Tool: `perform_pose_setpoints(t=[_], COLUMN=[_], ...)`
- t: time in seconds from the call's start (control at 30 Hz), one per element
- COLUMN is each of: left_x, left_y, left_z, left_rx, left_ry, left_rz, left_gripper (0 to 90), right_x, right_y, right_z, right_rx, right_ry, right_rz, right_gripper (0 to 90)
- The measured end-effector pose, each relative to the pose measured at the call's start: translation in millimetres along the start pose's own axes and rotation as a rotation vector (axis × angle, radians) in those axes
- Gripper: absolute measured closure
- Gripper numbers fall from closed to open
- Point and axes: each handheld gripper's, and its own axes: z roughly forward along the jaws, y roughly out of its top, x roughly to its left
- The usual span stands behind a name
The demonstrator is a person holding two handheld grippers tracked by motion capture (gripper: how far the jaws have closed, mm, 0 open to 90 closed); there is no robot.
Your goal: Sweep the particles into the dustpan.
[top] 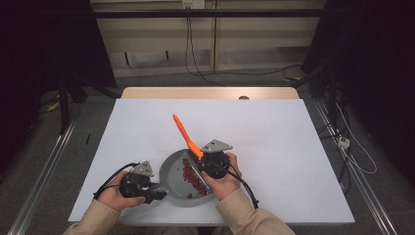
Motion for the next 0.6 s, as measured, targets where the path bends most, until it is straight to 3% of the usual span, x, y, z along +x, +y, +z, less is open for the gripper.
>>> perform_pose_setpoints(t=[0.07, 0.13, 0.27, 0.3, 0.33, 0.37, 0.43, 0.6], left_x=[0.3, -0.1, -0.9, -1.3, -0.7, -1.8, -3.1, -1.9], left_y=[-0.3, -0.4, -4.2, -6.0, -7.2, -7.9, -9.7, -11.9], left_z=[1.2, 1.2, 0.5, 1.0, 0.6, 0.1, 0.4, -0.7], left_rx=[-0.013, -0.018, -0.060, -0.090, -0.103, -0.109, -0.133, -0.168], left_ry=[-0.001, 0.007, 0.022, 0.031, 0.023, 0.047, 0.055, 0.073], left_rz=[-0.002, -0.001, 0.016, 0.005, 0.021, 0.027, 0.036, 0.017], left_gripper=[62.4, 62.8, 63.3, 63.3, 63.4, 63.4, 63.4, 63.5], right_x=[0.7, 3.4, -7.5, -11.2, -15.1, -19.1, -27.8, -43.6], right_y=[2.7, 5.3, 6.3, 5.6, 5.0, 4.1, 2.0, -1.6], right_z=[-2.5, -4.8, -12.5, -14.8, -17.2, -19.9, -25.3, -36.8], right_rx=[-0.014, -0.027, -0.056, -0.061, -0.066, -0.068, -0.082, -0.094], right_ry=[0.069, 0.026, 0.032, 0.035, 0.032, 0.029, 0.019, 0.000], right_rz=[0.059, 0.004, 0.046, 0.054, 0.052, 0.061, 0.073, 0.088], right_gripper=[71.1, 71.1, 71.0, 71.0, 71.0, 71.0, 71.0, 71.0])
